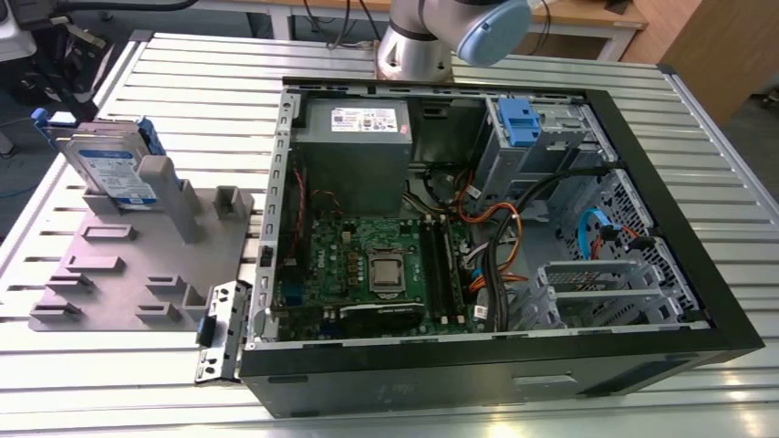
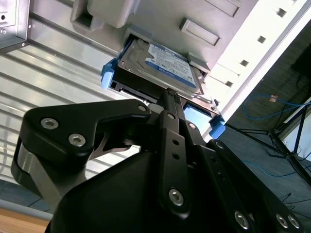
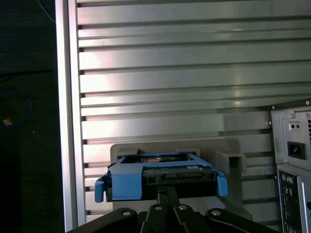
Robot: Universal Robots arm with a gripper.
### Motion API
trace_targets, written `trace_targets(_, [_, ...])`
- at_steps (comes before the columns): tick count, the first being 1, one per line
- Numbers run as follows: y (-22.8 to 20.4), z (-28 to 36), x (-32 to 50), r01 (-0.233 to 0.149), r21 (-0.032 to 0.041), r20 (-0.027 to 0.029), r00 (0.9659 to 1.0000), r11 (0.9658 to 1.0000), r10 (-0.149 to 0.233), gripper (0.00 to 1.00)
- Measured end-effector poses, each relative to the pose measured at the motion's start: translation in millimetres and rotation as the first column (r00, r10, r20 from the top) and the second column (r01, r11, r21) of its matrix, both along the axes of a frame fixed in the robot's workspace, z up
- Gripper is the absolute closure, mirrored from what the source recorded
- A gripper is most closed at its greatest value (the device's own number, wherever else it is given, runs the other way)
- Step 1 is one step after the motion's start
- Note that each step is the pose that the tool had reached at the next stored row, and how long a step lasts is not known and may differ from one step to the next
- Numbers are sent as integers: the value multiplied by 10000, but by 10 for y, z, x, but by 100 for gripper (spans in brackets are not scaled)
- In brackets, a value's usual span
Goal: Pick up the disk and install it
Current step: 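Reach for the disk, then pick up the disk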
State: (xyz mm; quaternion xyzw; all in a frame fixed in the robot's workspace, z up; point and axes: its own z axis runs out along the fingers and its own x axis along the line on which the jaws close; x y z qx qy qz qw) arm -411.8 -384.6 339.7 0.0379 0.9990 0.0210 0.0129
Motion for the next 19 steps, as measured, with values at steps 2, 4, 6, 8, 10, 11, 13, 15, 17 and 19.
trace_targets(2, [2,-14,-5,0,2,4,10000,10000,0,89])
trace_targets(4, [4,-19,-9,0,0,0,10000,10000,0,89])
trace_targets(6, [4,-24,-10,0,1,2,10000,10000,0,89])
trace_targets(8, [4,-25,-11,0,1,2,10000,10000,0,89])
trace_targets(10, [4,-26,-11,0,1,2,10000,10000,0,89])
trace_targets(11, [4,-26,-11,0,1,3,10000,10000,0,89])
trace_targets(13, [4,-26,-11,0,1,2,10000,10000,0,89])
trace_targets(15, [4,-27,-11,0,2,3,10000,10000,0,89])
trace_targets(17, [4,-26,-11,-5,1,2,10000,10000,5,89])
trace_targets(19, [4,-27,-11,-95,2,2,10000,10000,95,89])
